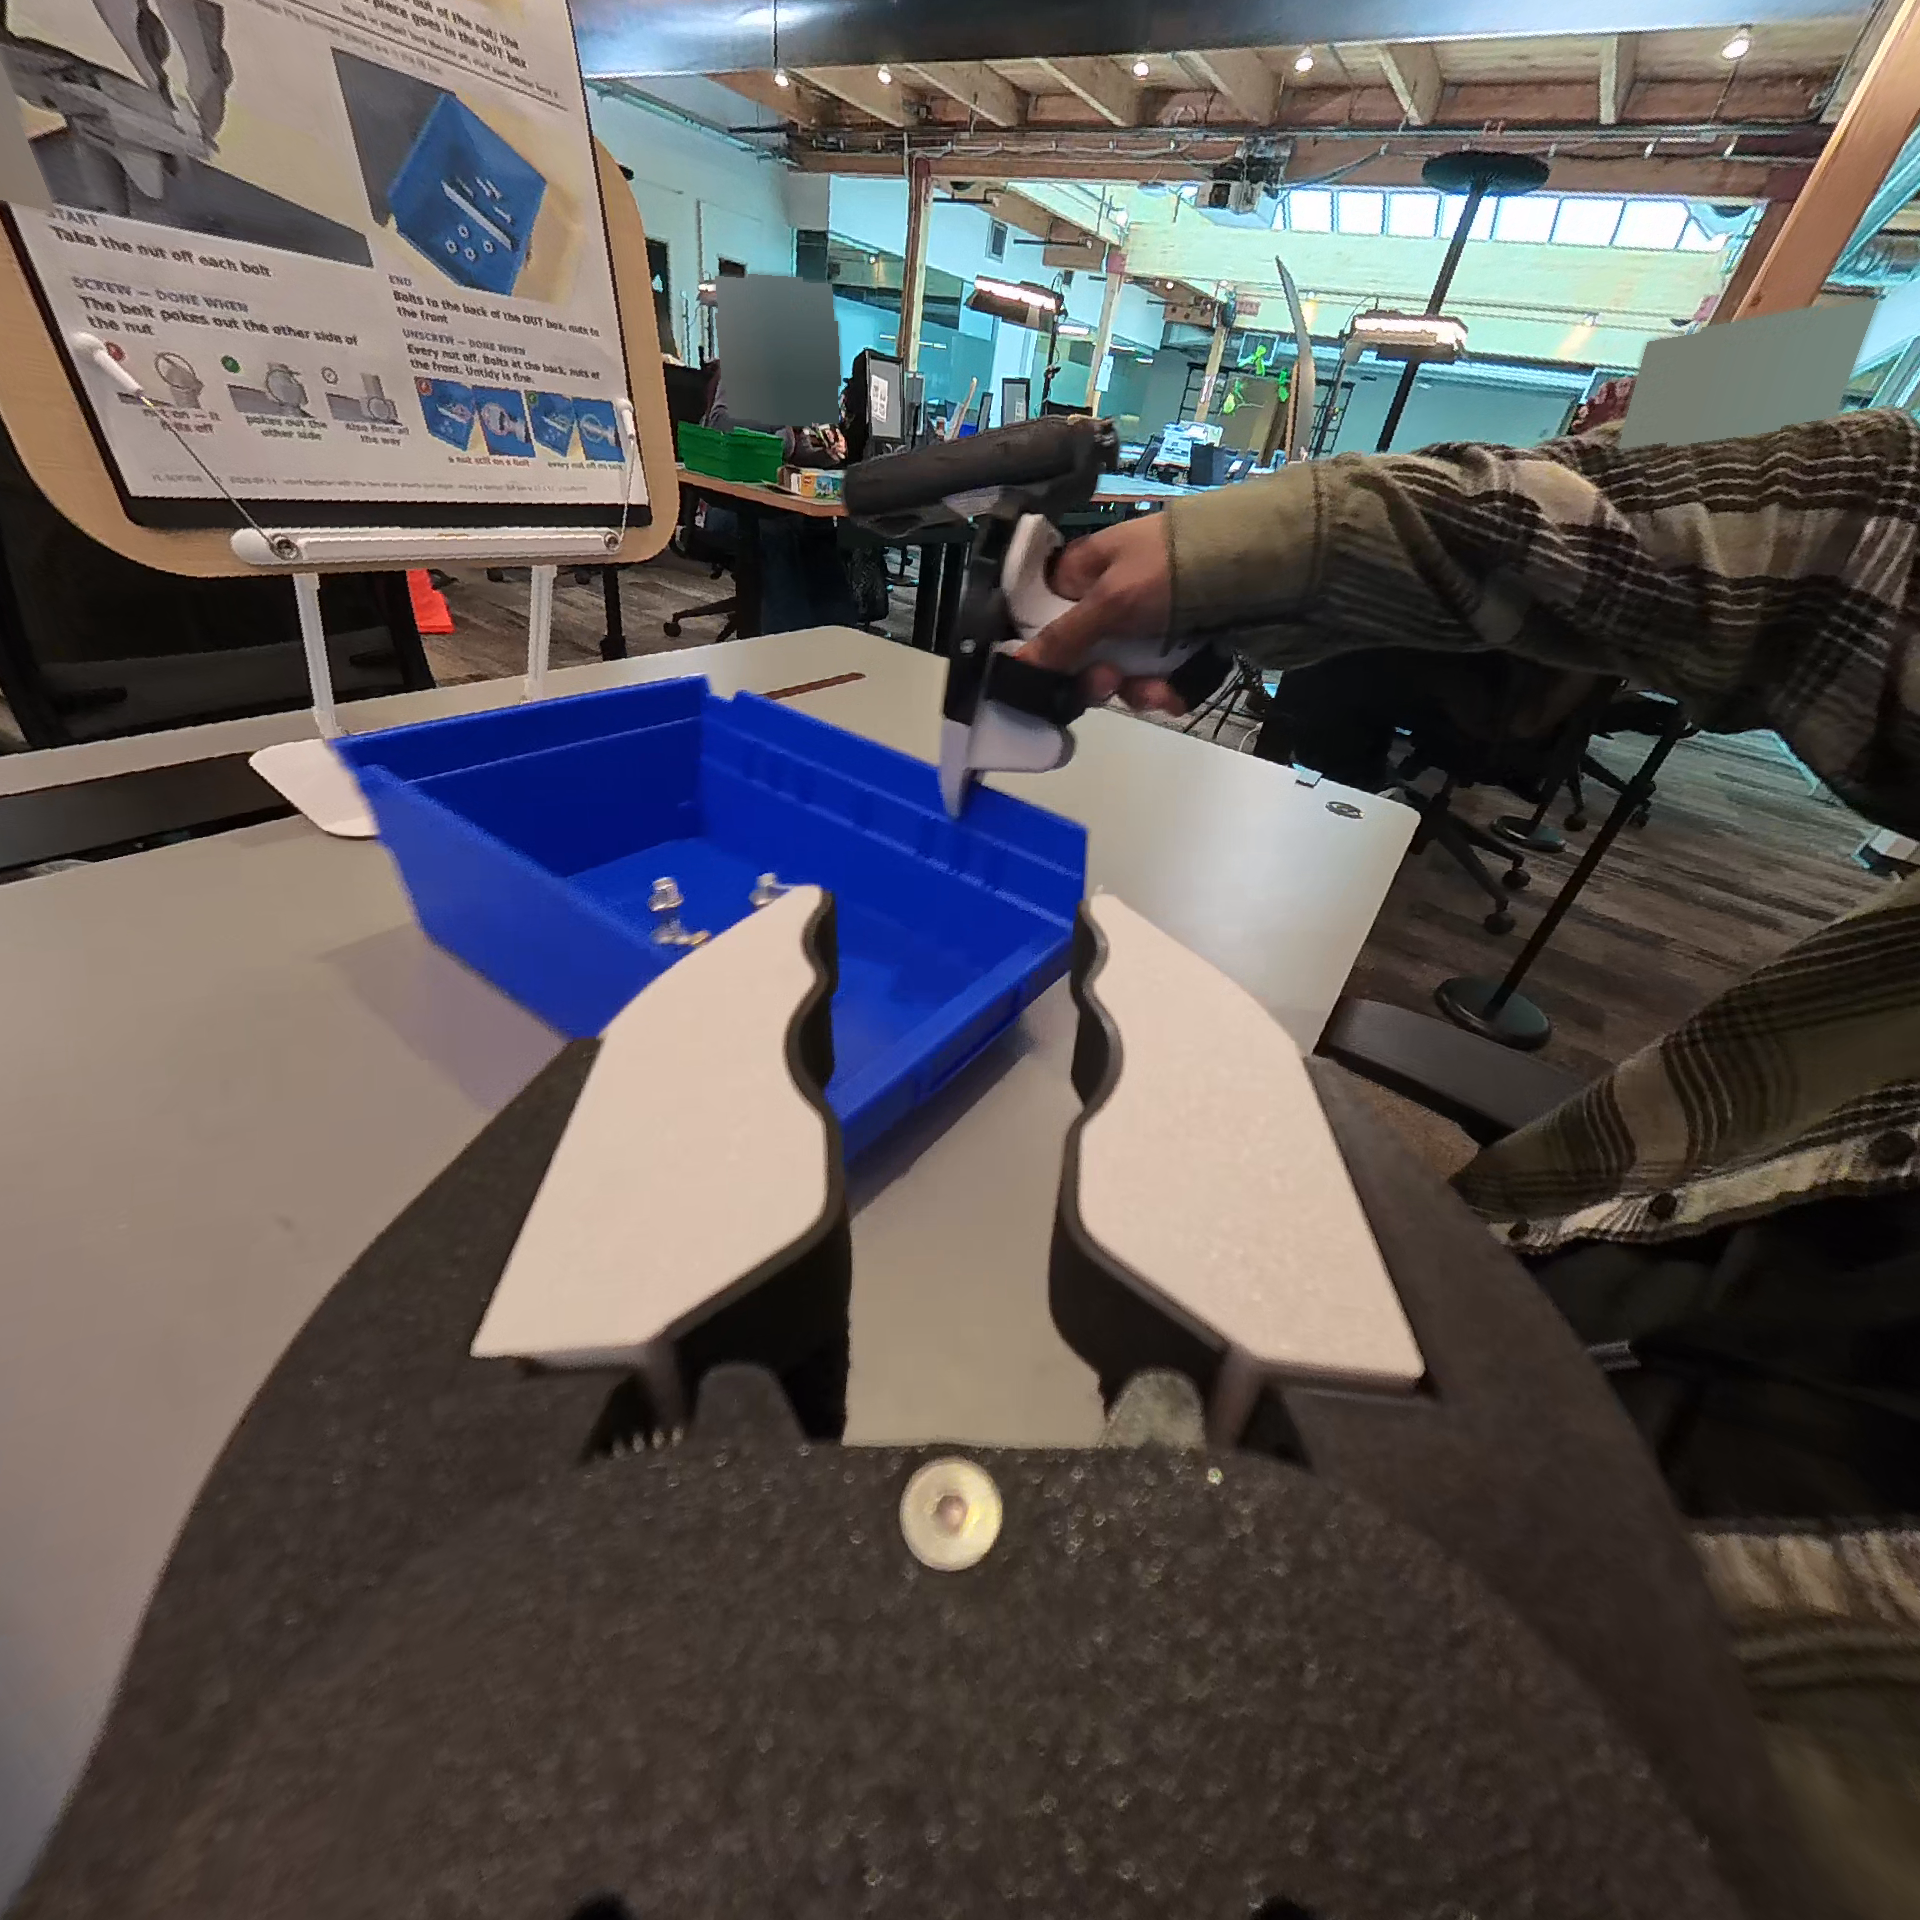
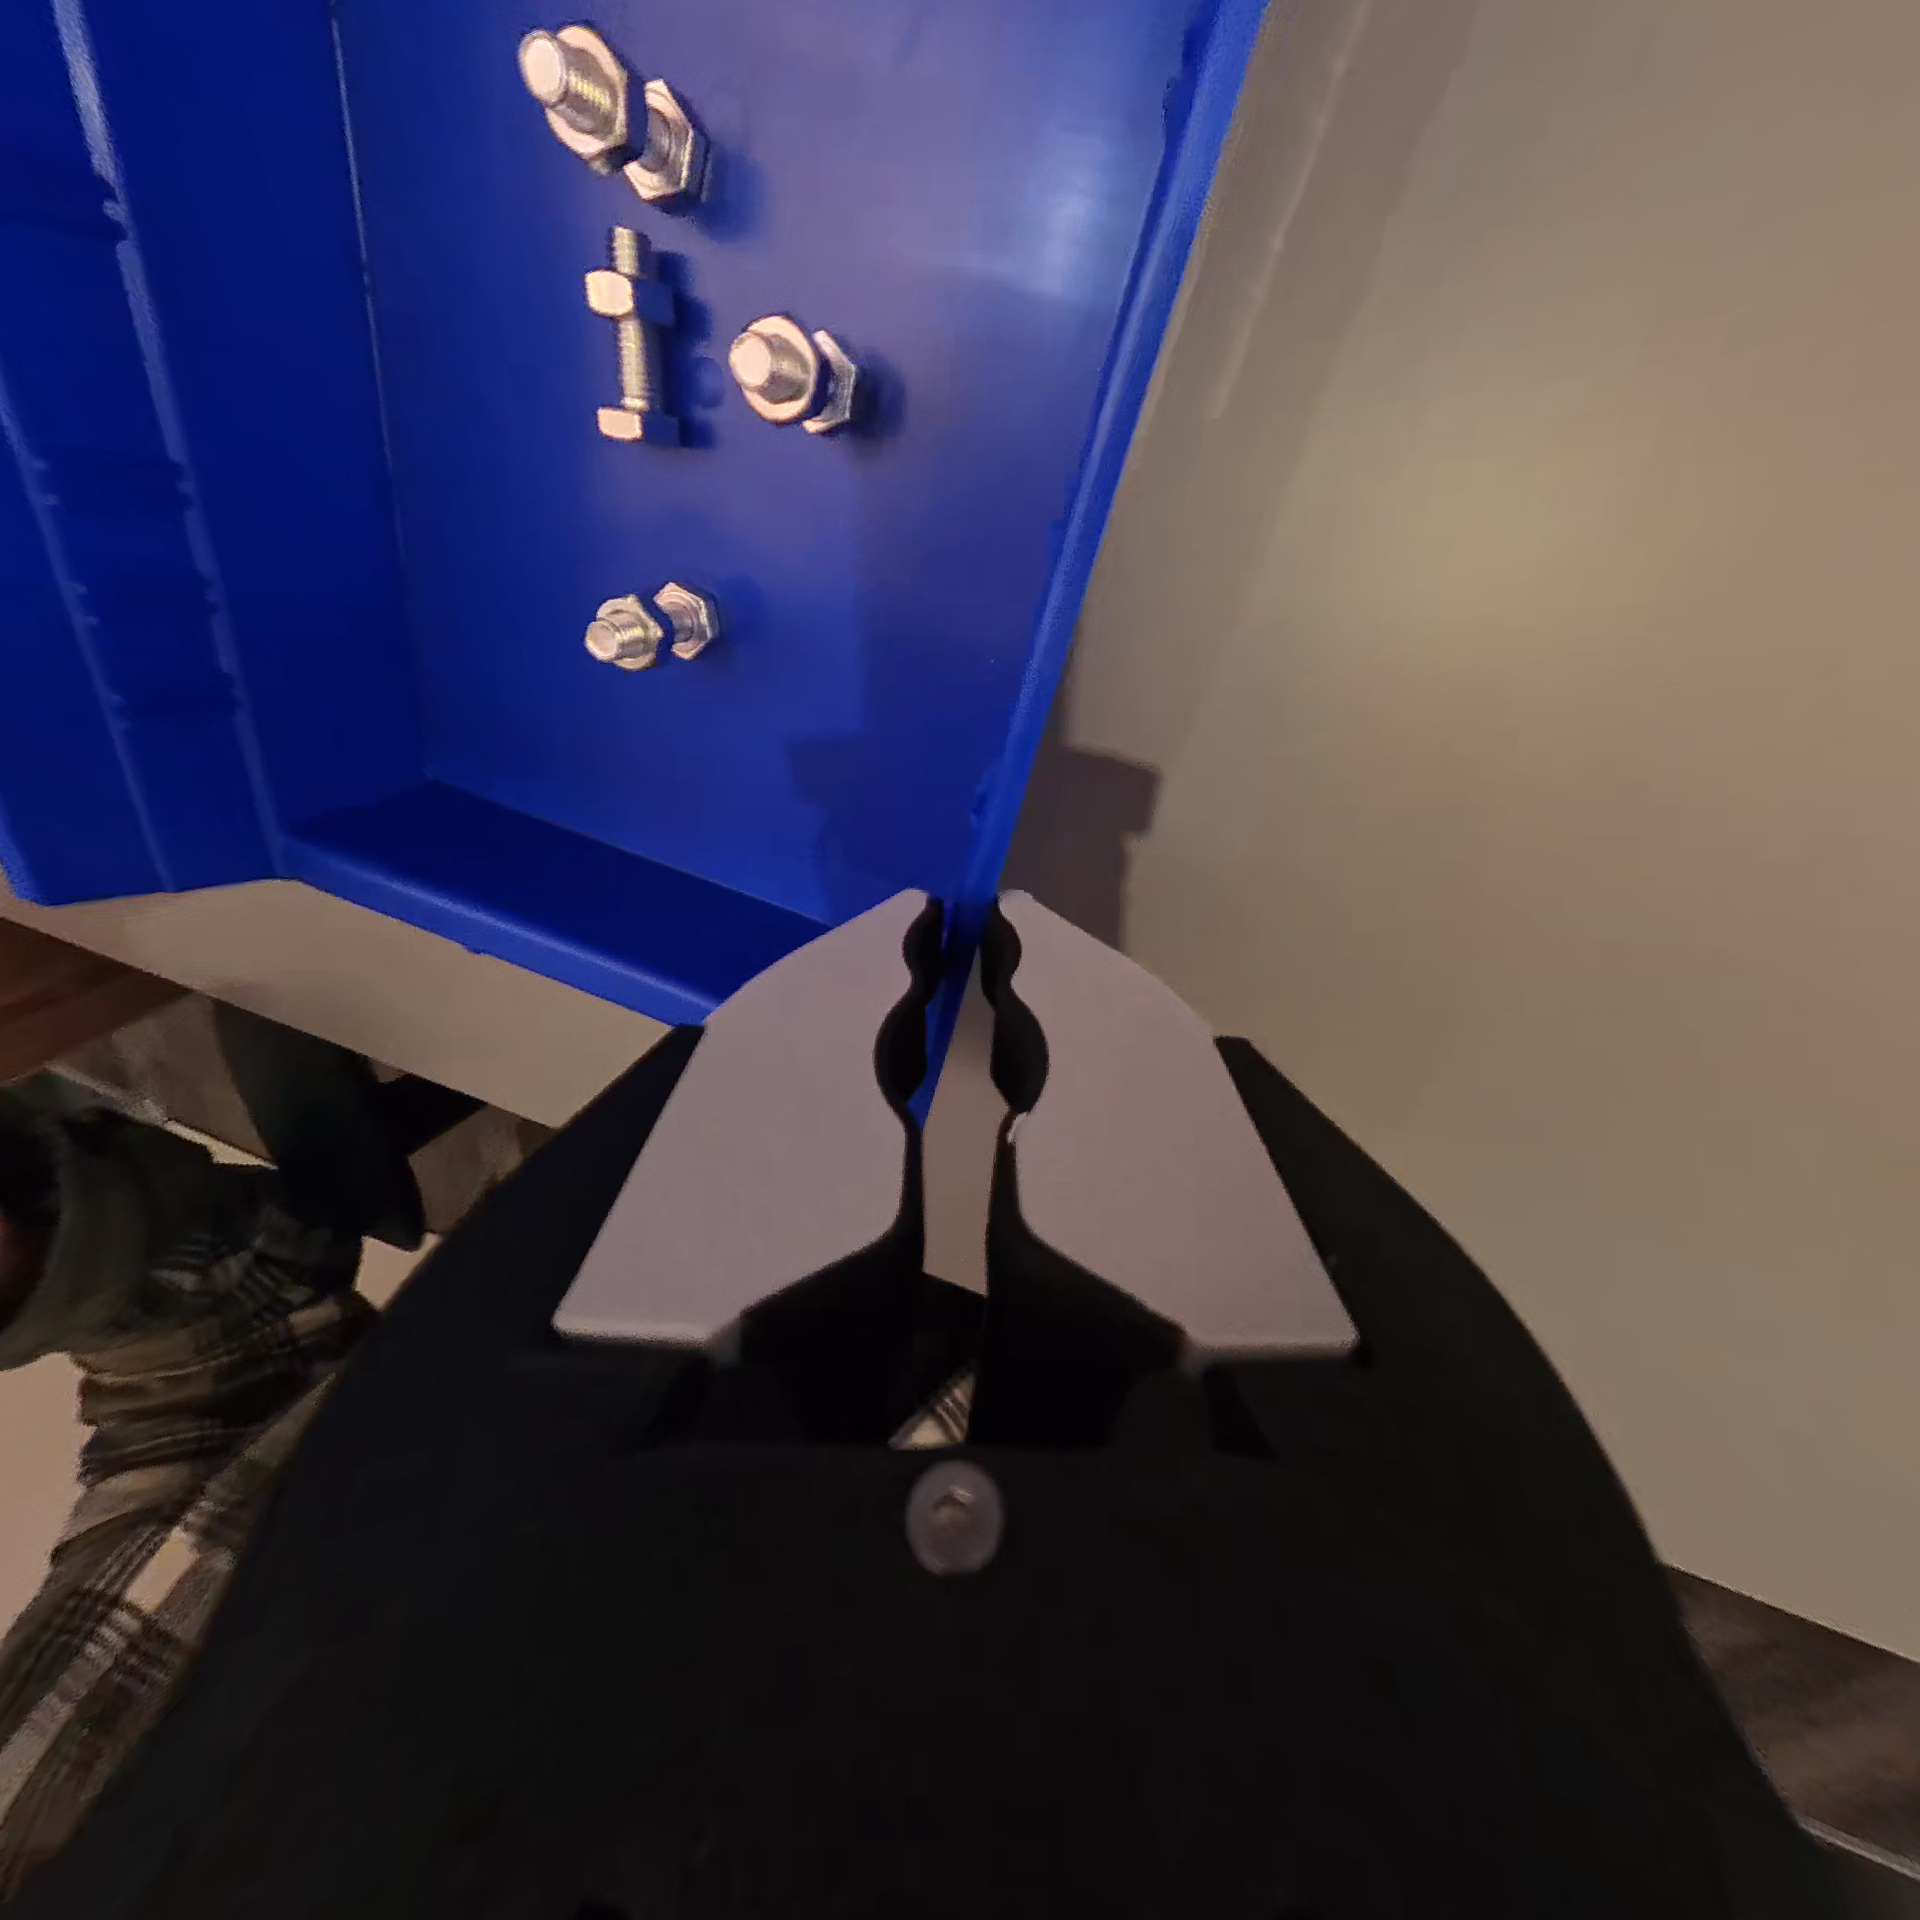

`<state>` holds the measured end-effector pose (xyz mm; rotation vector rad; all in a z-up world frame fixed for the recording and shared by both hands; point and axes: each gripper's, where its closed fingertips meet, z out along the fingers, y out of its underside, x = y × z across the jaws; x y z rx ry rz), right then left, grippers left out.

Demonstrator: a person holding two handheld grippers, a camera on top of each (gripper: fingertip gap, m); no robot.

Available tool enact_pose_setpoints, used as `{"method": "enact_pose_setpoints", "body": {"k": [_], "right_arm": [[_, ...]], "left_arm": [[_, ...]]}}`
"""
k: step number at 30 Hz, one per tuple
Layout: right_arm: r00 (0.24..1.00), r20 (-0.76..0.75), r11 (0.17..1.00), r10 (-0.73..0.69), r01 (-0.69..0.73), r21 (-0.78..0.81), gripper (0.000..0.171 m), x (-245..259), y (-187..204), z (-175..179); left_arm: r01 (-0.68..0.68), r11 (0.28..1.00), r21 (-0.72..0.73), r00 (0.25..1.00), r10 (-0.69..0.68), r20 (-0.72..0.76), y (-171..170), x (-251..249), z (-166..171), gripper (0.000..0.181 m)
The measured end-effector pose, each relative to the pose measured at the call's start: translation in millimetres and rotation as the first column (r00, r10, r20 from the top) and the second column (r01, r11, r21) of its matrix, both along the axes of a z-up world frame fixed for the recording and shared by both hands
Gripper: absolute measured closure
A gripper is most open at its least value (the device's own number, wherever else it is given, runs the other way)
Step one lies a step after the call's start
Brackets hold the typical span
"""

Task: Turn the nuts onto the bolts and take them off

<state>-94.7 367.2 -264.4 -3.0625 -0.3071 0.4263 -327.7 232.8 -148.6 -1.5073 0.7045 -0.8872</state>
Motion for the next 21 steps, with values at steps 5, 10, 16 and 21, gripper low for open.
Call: {"method": "enact_pose_setpoints", "body": {"k": [5,10,16,21], "right_arm": [[0.999,0.019,0.999,0.036,-0.036,0.000,0.164,-31.7,1.9,0.5],[0.999,-0.002,0.998,0.053,-0.053,-0.012,0.163,-43.0,3.8,2.8],[0.973,-0.218,0.992,0.081,-0.057,0.111,0.142,-33.6,3.9,39.4],[0.908,-0.405,0.969,0.106,-0.003,0.248,0.129,3.5,-22.2,56.6]], "left_arm": [[0.003,1.000,-0.003,1.000,-0.003,0.006,-1.5,0.3,0.1,0.139],[0.007,1.000,-0.010,1.000,-0.007,-0.001,-1.8,1.8,-2.1,0.138],[-0.002,1.000,-0.029,1.000,0.002,0.005,1.2,-0.3,-6.3,0.138],[-0.022,0.999,-0.044,1.000,0.022,-0.001,5.8,-1.7,-12.2,0.138]]}}
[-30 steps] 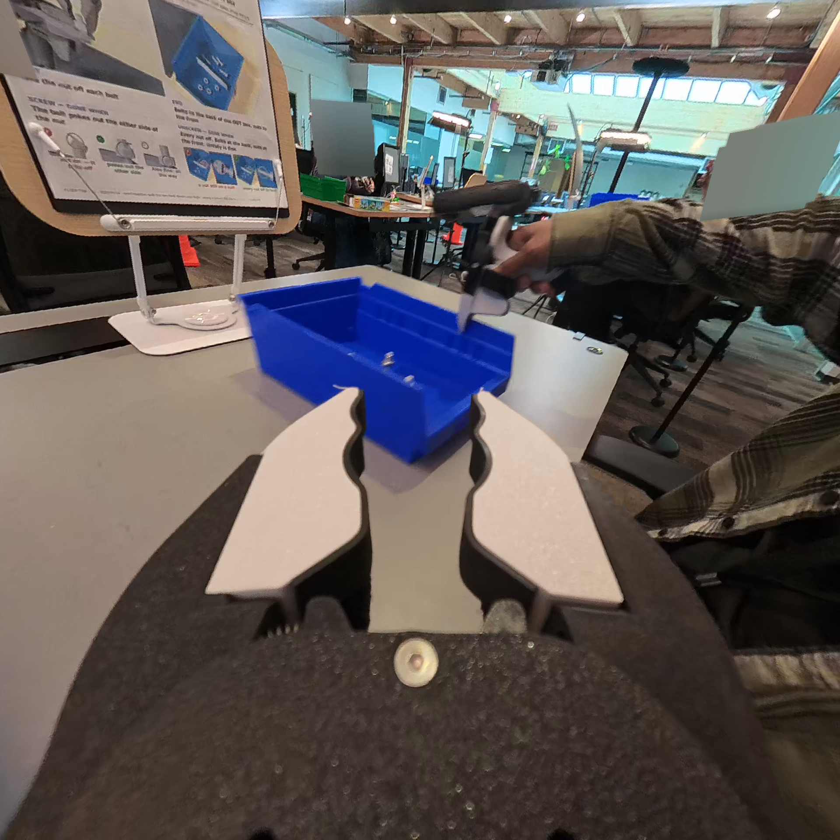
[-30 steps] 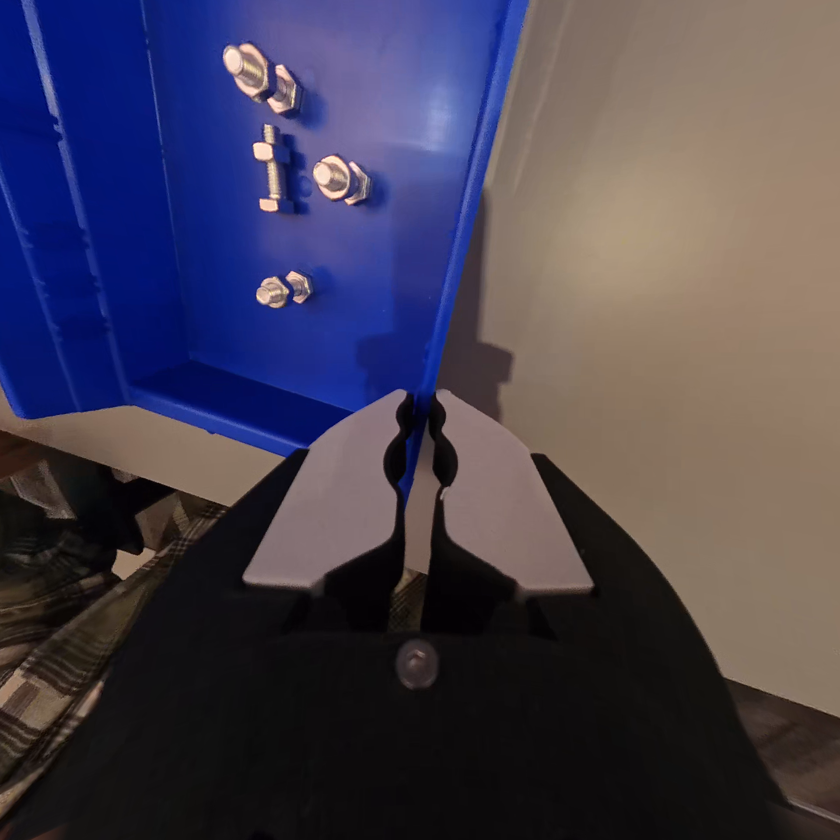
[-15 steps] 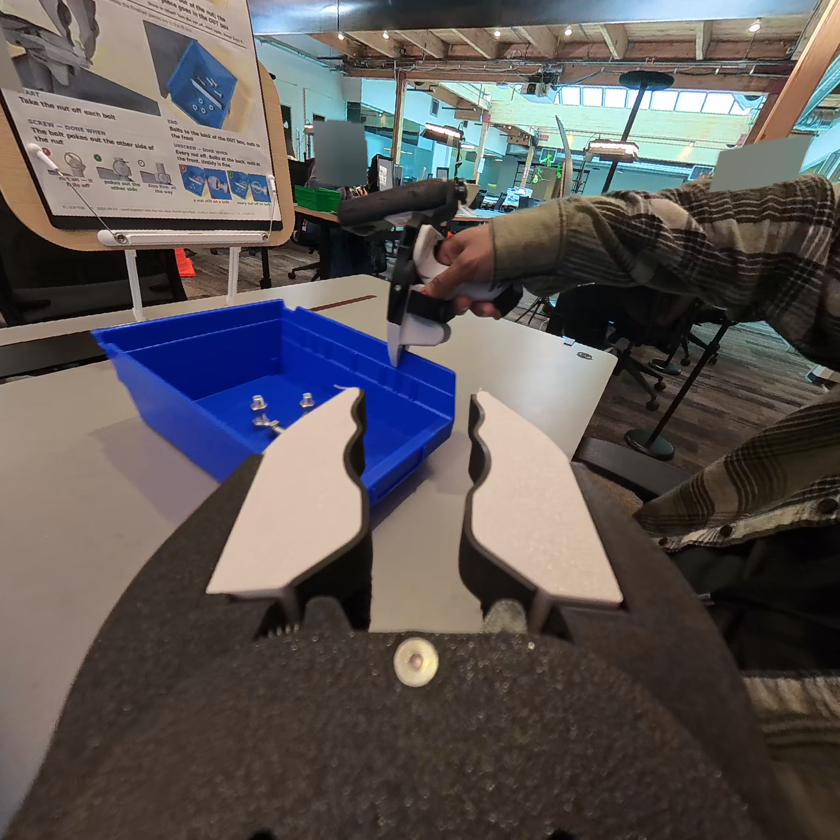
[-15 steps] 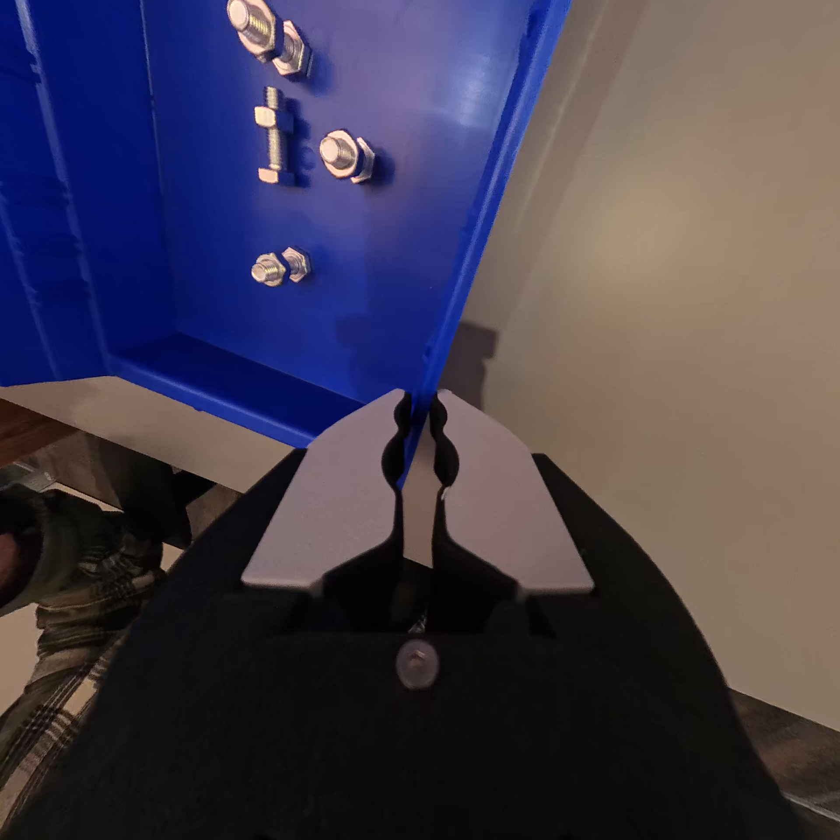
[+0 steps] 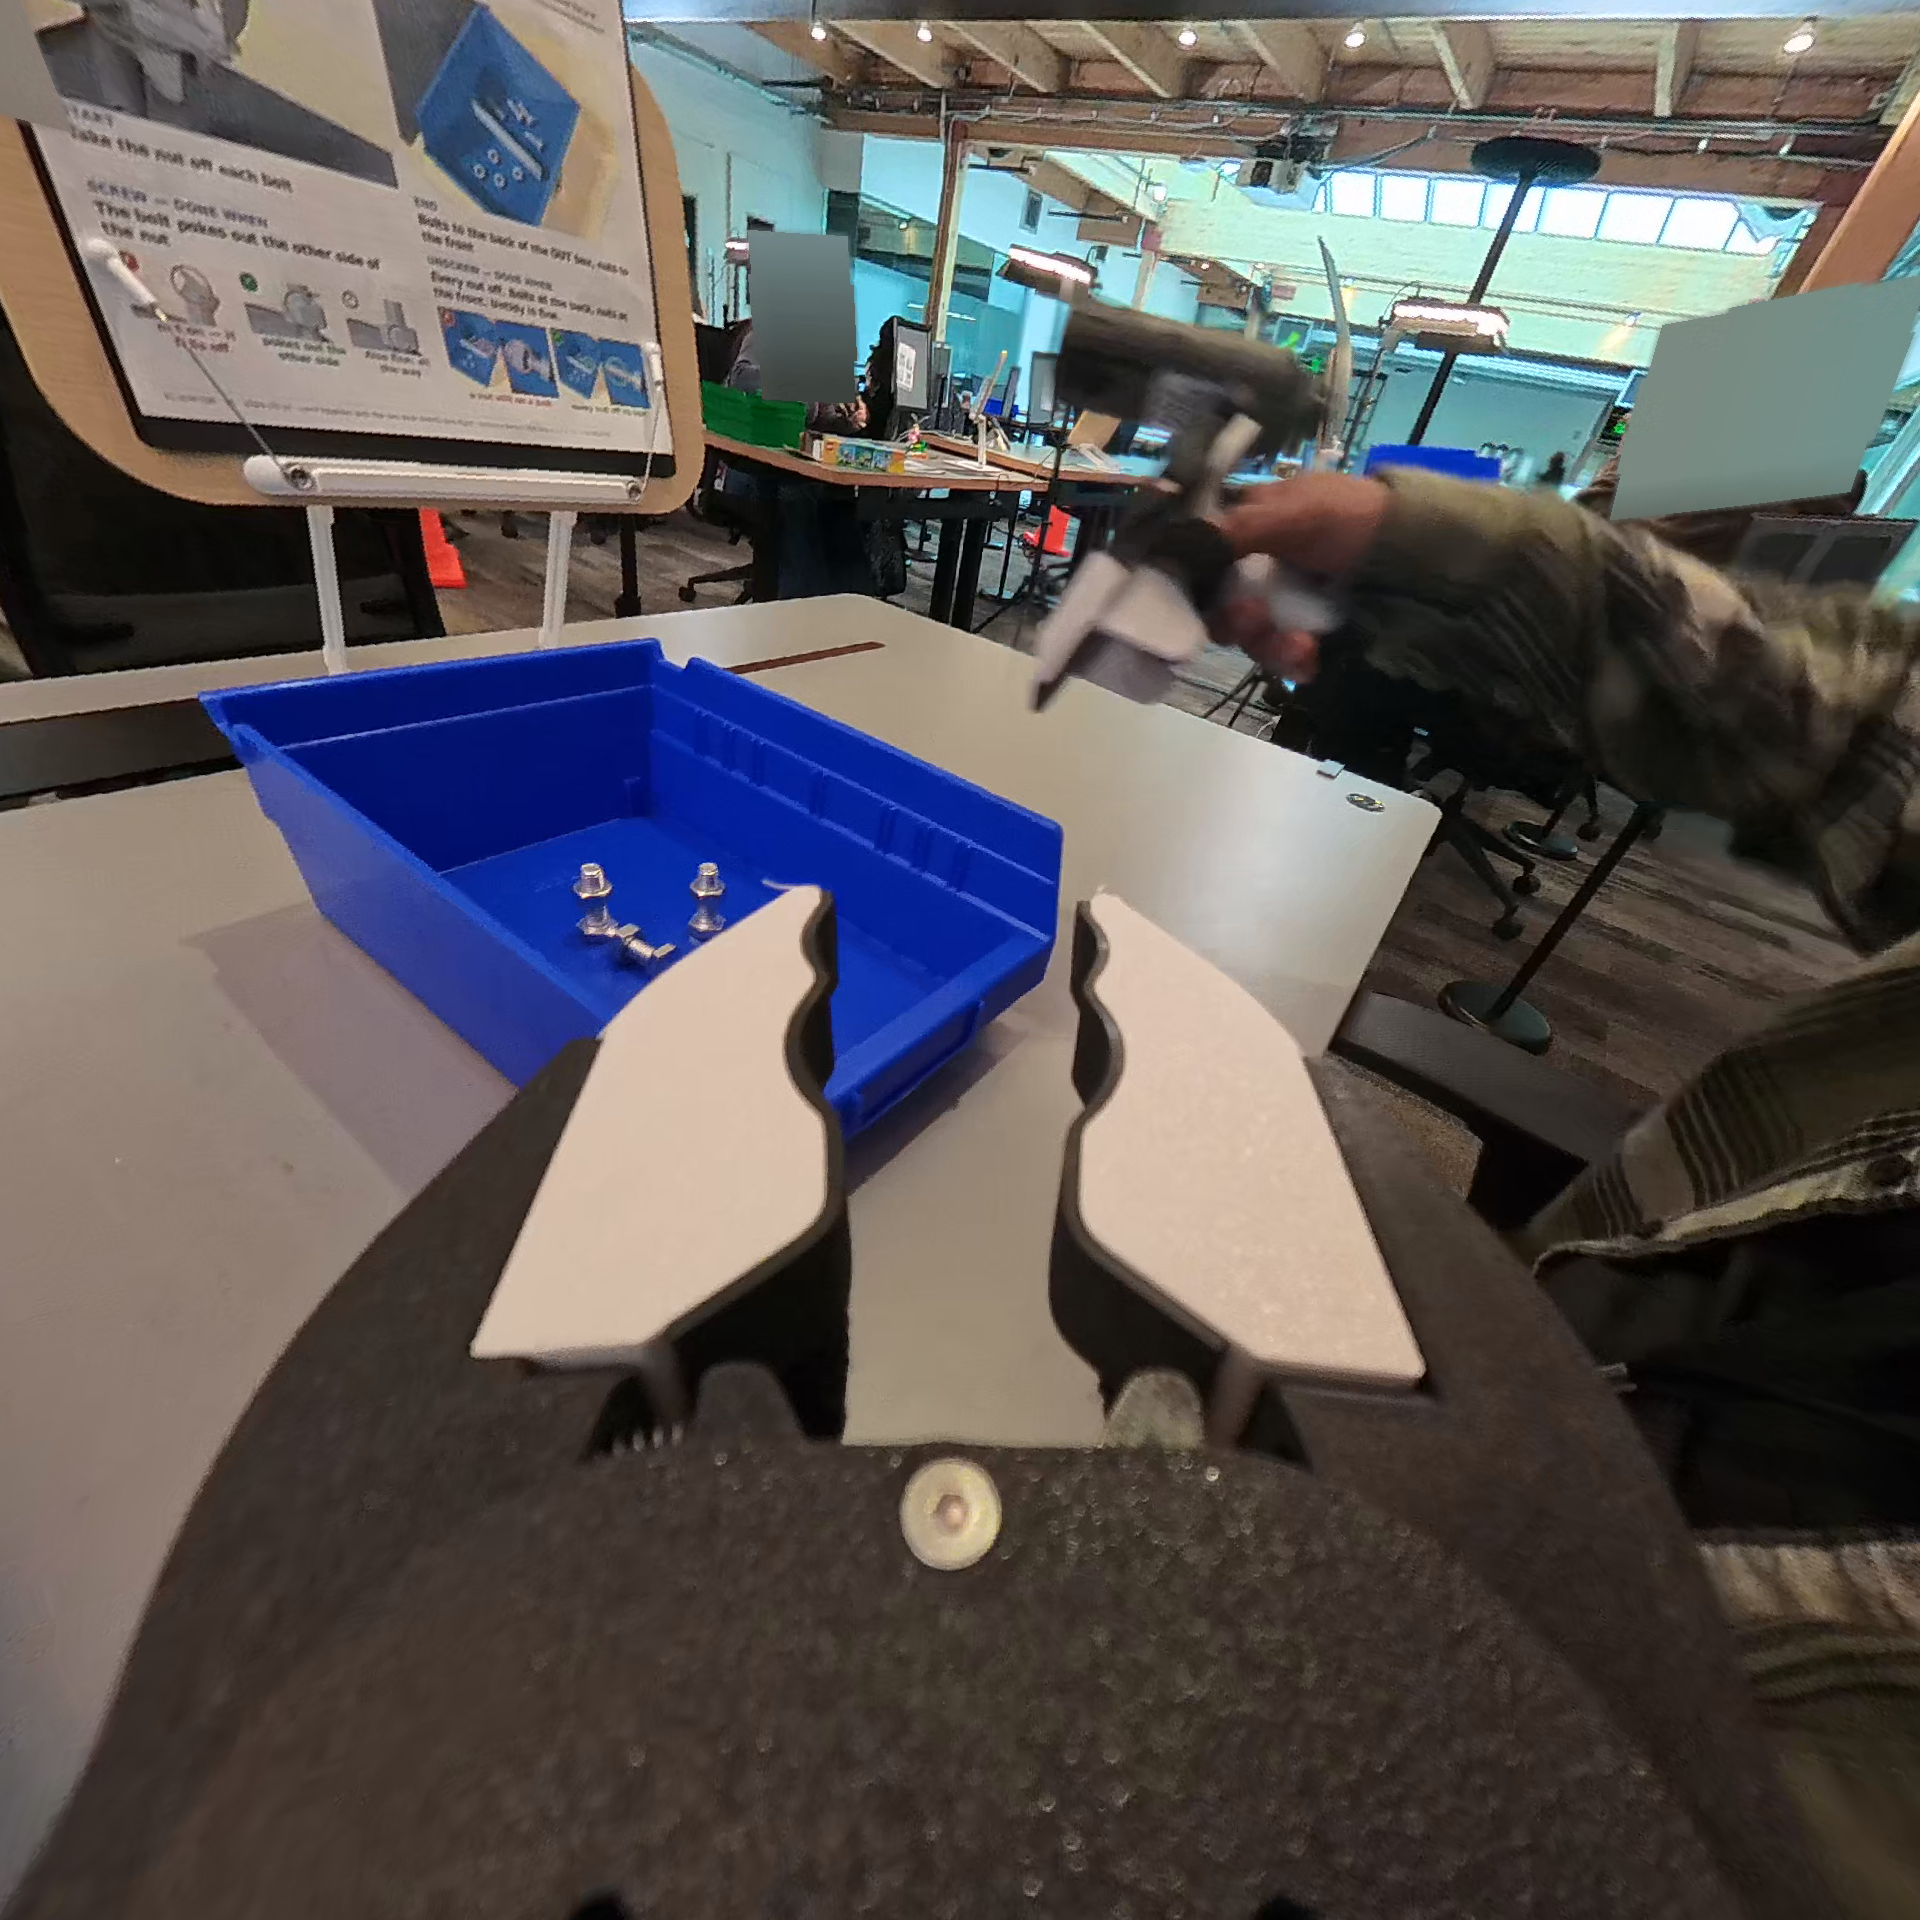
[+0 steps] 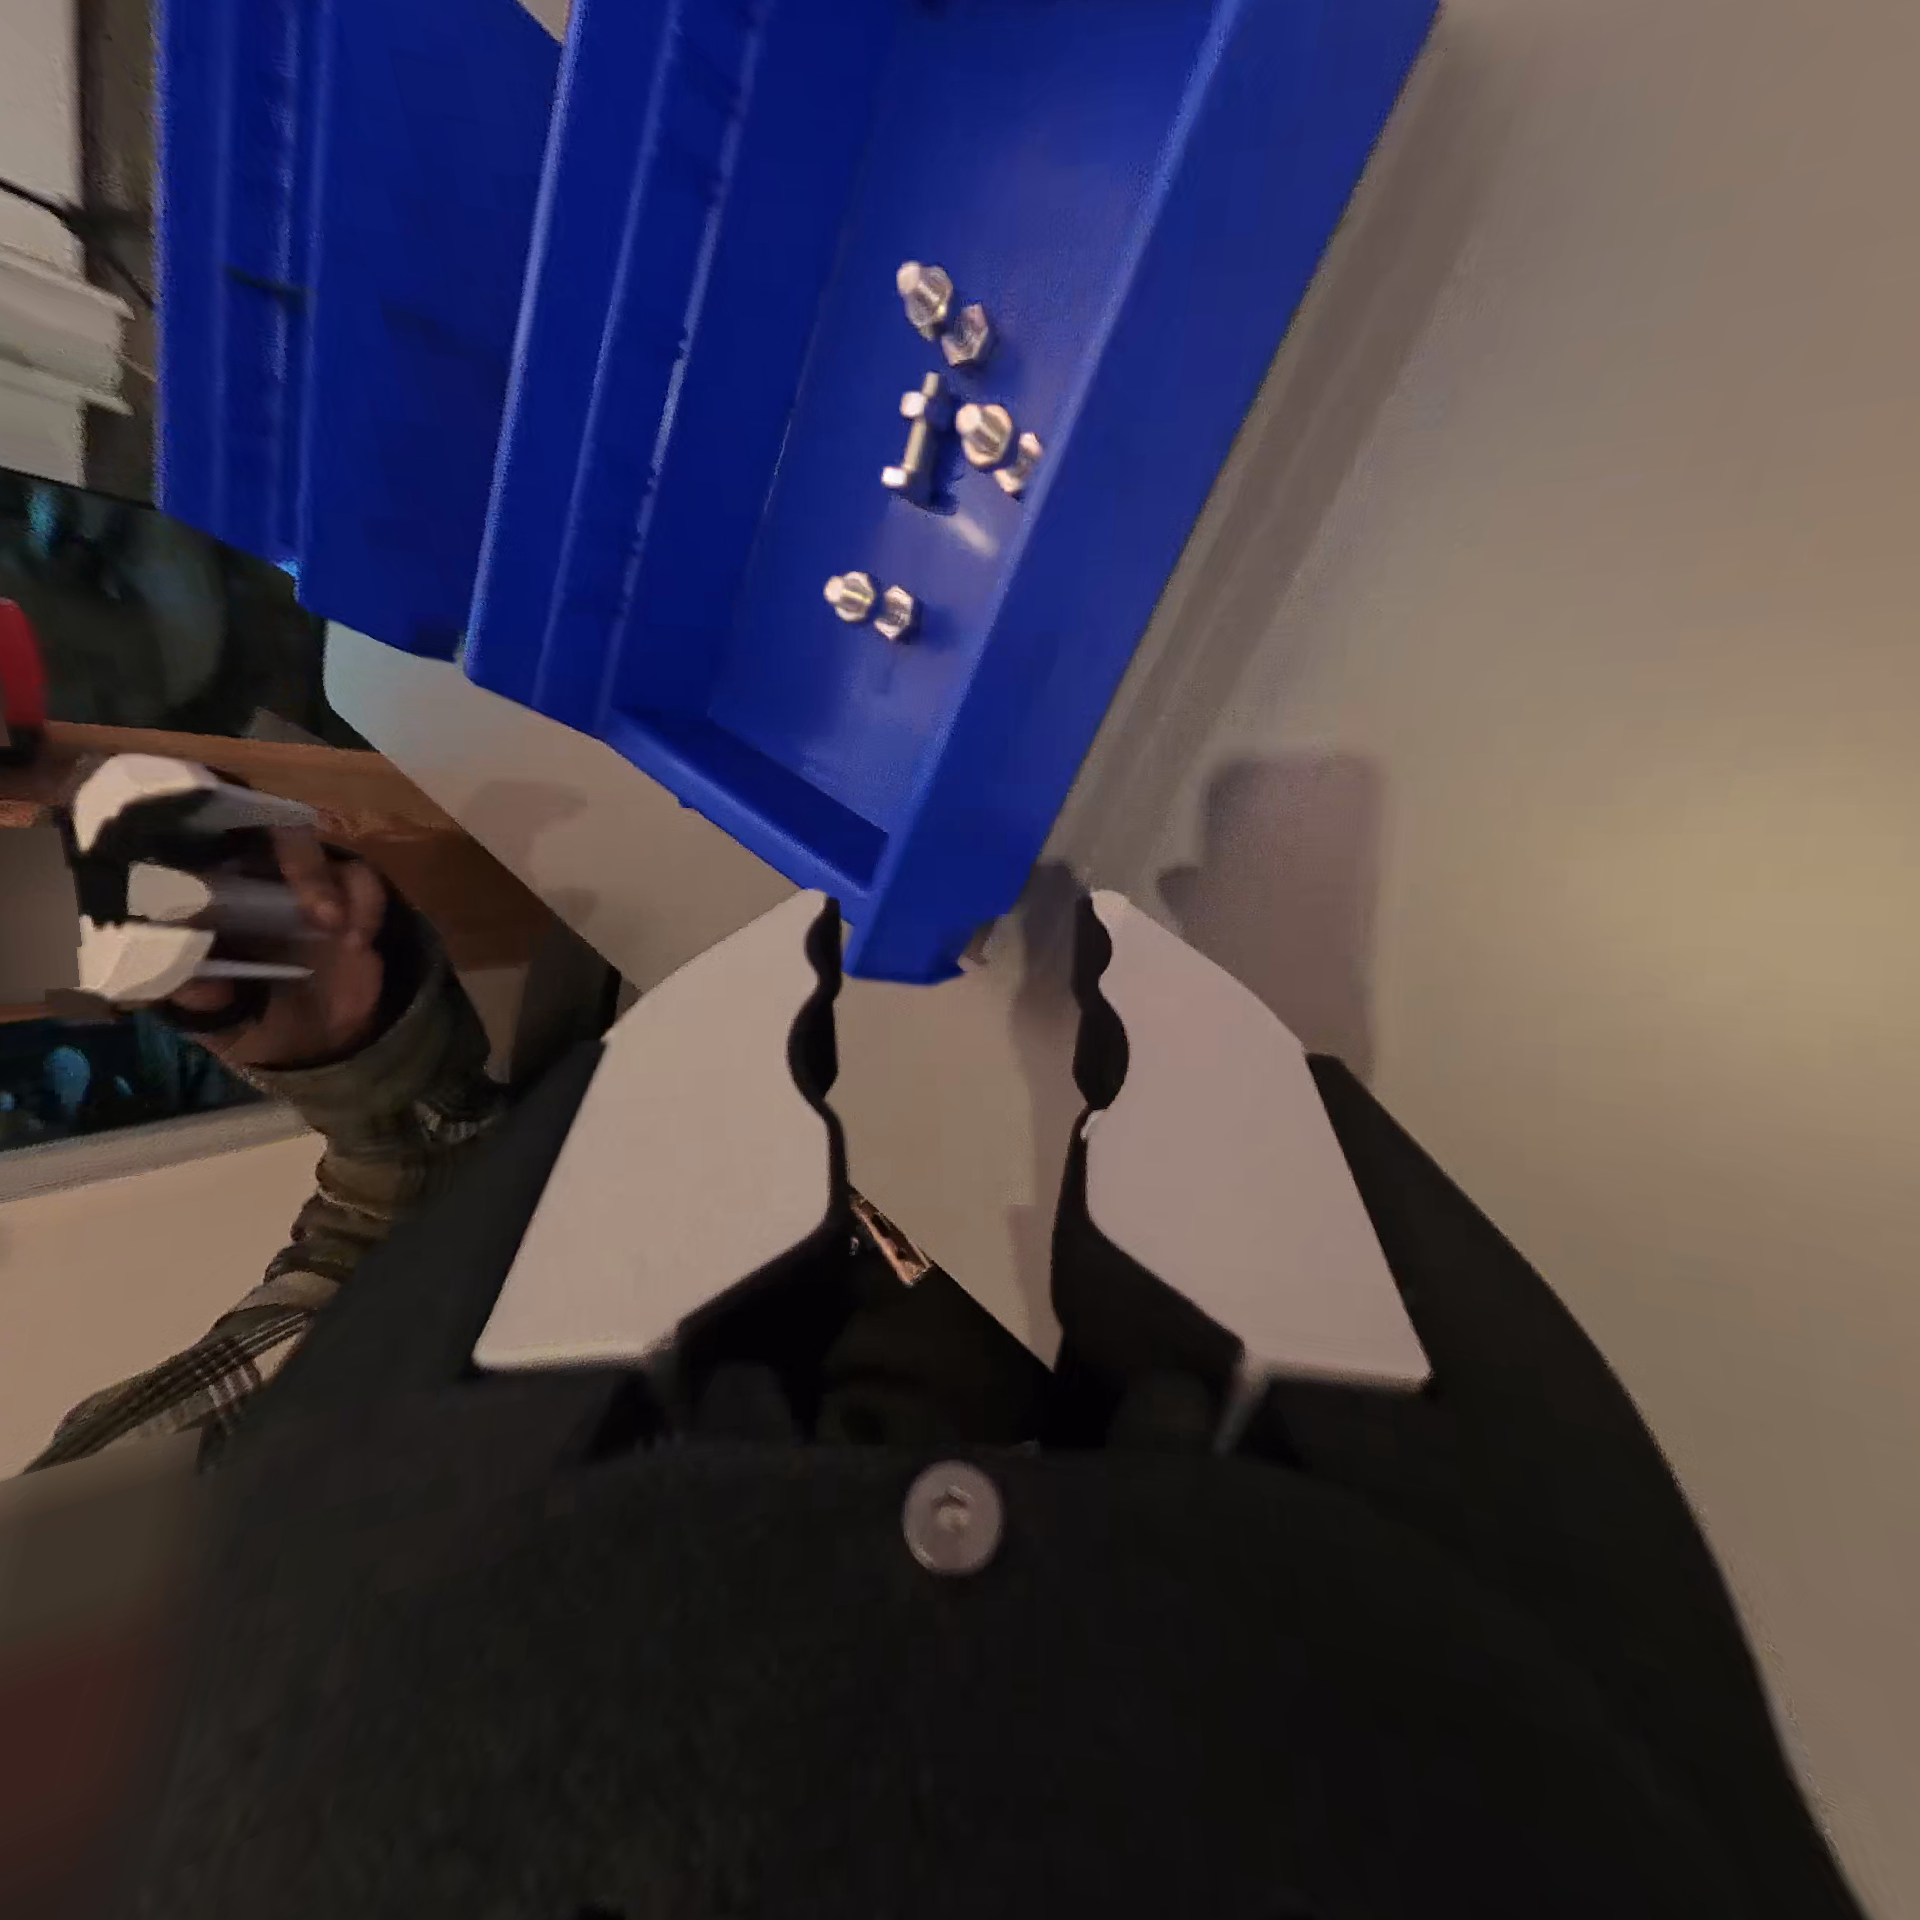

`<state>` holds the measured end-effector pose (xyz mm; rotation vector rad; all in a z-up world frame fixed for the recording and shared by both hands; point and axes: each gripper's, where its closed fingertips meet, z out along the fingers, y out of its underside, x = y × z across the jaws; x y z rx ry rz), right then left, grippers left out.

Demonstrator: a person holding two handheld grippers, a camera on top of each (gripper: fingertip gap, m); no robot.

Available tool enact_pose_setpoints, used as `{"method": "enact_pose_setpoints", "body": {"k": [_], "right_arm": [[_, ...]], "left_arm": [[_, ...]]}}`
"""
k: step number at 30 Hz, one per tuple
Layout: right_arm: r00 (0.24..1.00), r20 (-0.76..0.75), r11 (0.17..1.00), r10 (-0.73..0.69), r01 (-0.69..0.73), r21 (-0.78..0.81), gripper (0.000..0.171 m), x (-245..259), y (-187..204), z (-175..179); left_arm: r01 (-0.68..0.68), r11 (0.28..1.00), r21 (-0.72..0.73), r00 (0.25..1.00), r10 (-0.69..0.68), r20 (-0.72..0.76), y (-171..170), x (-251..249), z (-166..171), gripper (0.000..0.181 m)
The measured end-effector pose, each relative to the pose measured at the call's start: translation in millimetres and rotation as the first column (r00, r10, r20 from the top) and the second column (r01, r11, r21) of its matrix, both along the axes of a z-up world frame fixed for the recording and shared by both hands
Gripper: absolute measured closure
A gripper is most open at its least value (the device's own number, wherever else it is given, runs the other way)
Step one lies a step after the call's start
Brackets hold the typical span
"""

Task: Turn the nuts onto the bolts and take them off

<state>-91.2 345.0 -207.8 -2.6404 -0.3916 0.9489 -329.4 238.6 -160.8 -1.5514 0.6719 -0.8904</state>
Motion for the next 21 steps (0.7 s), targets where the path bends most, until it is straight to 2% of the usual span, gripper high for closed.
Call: {"method": "enact_pose_setpoints", "body": {"k": [9,14,21], "right_arm": [[0.955,-0.132,0.952,-0.266,0.282,0.118,0.122,97.5,-2.5,-57.7],[0.940,-0.116,0.913,-0.320,0.339,0.227,0.121,123.6,-7.9,-71.7],[0.941,-0.120,0.898,-0.316,0.338,0.283,0.125,131.1,-22.5,-81.9]], "left_arm": [[-0.023,0.999,-0.024,1.000,0.023,-0.015,21.6,15.4,-0.1,0.138],[-0.056,0.998,-0.029,0.995,0.054,-0.080,34.4,20.8,-1.1,0.137],[-0.152,0.986,-0.067,0.974,0.137,-0.179,56.4,9.3,-6.4,0.133]]}}
